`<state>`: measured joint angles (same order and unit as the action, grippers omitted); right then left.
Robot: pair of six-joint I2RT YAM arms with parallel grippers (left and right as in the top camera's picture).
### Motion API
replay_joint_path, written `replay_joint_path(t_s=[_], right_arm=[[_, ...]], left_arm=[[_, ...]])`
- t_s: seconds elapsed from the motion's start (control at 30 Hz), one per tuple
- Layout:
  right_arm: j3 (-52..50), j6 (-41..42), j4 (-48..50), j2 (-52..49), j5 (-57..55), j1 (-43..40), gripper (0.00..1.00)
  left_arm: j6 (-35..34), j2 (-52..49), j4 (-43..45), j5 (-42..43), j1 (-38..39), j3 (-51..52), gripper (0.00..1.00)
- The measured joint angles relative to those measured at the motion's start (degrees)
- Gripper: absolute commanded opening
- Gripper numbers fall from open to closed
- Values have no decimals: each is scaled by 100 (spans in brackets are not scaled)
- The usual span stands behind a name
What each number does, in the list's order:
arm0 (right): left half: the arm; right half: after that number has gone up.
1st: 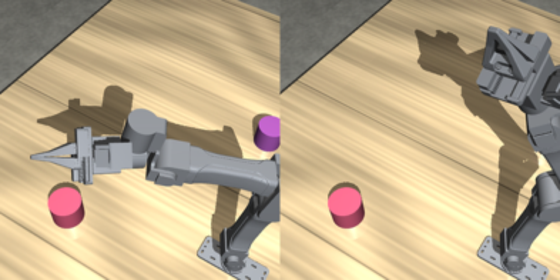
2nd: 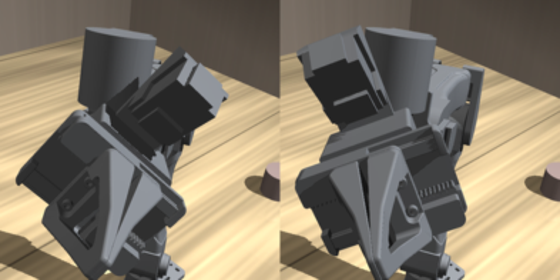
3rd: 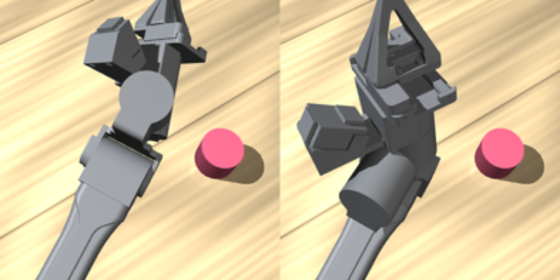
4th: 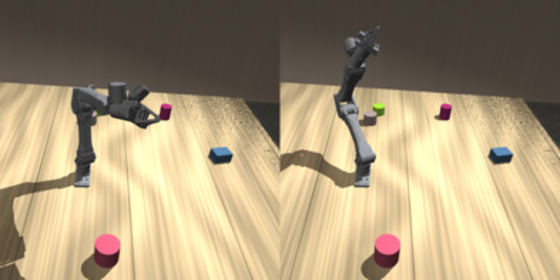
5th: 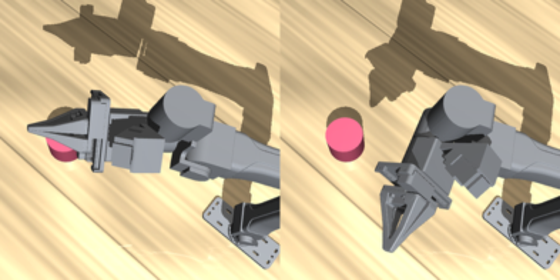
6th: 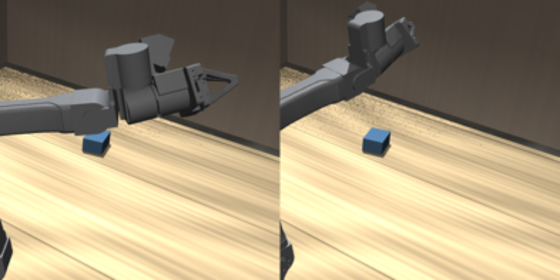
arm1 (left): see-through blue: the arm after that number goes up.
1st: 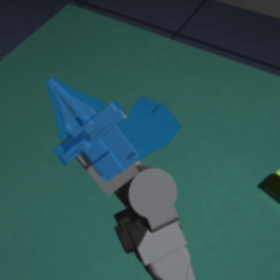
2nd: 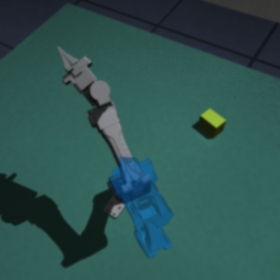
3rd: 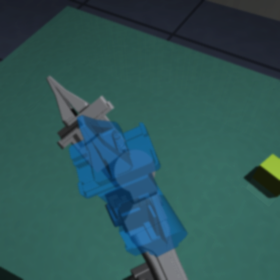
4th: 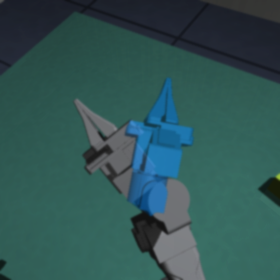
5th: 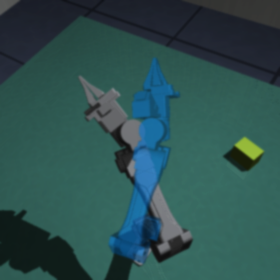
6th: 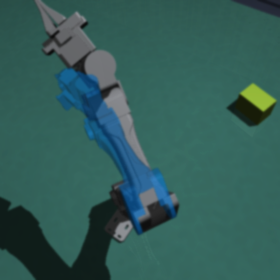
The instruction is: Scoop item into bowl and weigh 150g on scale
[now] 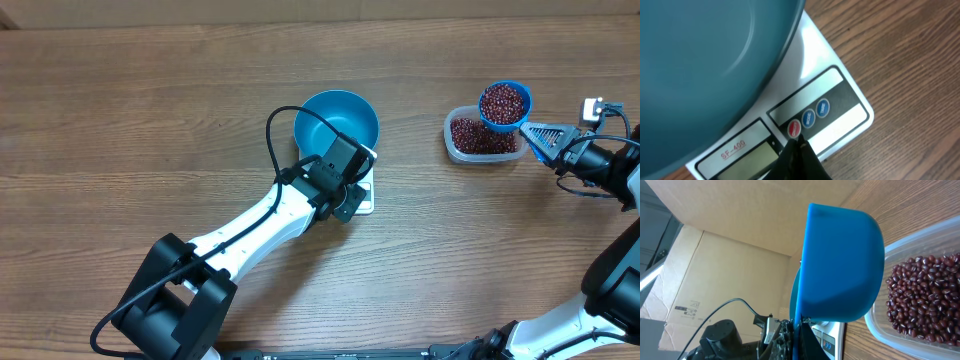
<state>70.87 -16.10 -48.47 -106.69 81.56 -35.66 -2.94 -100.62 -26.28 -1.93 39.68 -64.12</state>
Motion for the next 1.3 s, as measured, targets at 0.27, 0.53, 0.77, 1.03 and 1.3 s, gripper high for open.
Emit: replay_joint_path(t_s=[0.27, 0.53, 0.77, 1.03, 1.3], right_arm=[[0, 0, 4, 0, -44, 0, 4], [-2, 0, 4, 0, -168, 0, 4], [-2, 2, 7, 0, -208, 0, 4], [-2, 0, 11, 0, -214, 0, 4], [-2, 2, 46, 0, -214, 0, 4]], left_arm=[[13, 0, 354, 0, 0, 238, 4], [15, 0, 481, 0, 0, 269, 4], [15, -33, 557, 0, 0, 271, 4], [17, -55, 531, 0, 0, 271, 5], [127, -299, 656, -2, 0, 275, 4]])
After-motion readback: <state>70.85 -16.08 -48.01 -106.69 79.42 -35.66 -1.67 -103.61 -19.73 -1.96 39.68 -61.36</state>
